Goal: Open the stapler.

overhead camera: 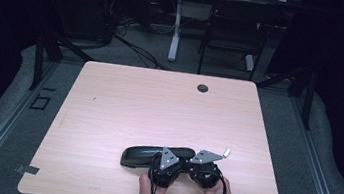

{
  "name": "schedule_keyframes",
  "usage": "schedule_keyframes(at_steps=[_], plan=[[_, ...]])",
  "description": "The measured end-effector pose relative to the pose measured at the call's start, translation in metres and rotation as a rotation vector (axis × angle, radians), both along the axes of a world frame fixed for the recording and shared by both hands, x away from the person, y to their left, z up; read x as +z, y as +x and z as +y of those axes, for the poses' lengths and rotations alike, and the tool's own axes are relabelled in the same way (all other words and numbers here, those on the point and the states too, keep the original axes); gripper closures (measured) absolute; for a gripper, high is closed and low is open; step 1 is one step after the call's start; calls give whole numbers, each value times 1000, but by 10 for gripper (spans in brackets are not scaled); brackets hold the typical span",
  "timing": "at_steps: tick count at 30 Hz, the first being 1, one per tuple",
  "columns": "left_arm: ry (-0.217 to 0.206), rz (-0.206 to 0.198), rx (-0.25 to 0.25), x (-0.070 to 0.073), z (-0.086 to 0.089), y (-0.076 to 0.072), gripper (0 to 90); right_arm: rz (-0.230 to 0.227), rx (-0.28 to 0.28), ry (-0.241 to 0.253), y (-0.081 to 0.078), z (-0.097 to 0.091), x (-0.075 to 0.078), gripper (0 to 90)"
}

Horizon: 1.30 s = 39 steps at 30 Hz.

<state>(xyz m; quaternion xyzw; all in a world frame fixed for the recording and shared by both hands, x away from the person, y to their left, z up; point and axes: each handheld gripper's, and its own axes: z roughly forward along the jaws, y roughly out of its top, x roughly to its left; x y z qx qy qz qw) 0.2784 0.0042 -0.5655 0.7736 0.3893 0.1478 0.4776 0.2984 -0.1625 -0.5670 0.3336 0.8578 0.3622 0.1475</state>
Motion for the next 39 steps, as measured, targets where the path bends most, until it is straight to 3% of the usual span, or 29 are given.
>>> schedule_keyframes(at_steps=[2, 3, 5, 6, 9, 11, 17, 18, 19, 20, 21, 22, 23, 25, 28, 30, 34, 39], plan=[[3, -14, 10, -2, -3, 0, 900, -5, -2, 5, 0, 1, -1, 900], [-20, -19, 37, -5, -4, -1, 900, -6, 3, -7, 0, 0, 0, 900], [-109, -18, 106, -12, -5, -4, 900, 8, -2, -9, 0, 0, 1, 900], [-127, -15, 121, -13, -6, -4, 900, -4, -2, -13, 0, 1, 1, 900], [-132, -20, 134, -15, -8, -2, 900, 0, 1, -15, -1, 0, 1, 900], [-112, -30, 131, -16, -8, 0, 900, -3, 2, -12, 0, 0, 0, 900], [-151, -30, 140, -17, -8, 2, 900, 4, -1, 1, 0, -1, 0, 900], [-176, -56, 134, -14, -6, 0, 900, 5, -3, 7, 0, -2, 0, 900], [-172, -114, 132, -5, -5, -1, 900, 0, -2, 7, -1, -1, -1, 900], [-179, -212, 128, 16, -3, -2, 900, -4, 0, 9, -1, -1, -1, 900], [-196, -245, 131, 33, 0, 1, 900, 1, -1, 8, 0, -1, -1, 900], [-206, -253, 144, 41, 2, 2, 900, 2, -2, 11, -1, -1, -1, 900], [-216, -250, 147, 46, 3, 1, 900, 3, -3, 15, -1, -1, -1, 900], [-218, -201, 138, 42, 4, 1, 900, 12, -3, 30, 0, 1, 0, 900], [-233, -162, 163, 32, 8, 3, 900, 7, -5, -9, 0, 1, 1, 900], [-229, -166, 161, 32, 9, 2, 900, 14, -4, 10, 1, 0, 1, 900], [-206, -206, 160, 38, 13, 2, 900, 13, 1, -1, 1, 0, 1, 900], [-199, -207, 154, 41, 19, 2, 900, 14, 10, -5, 1, 0, 1, 900]])
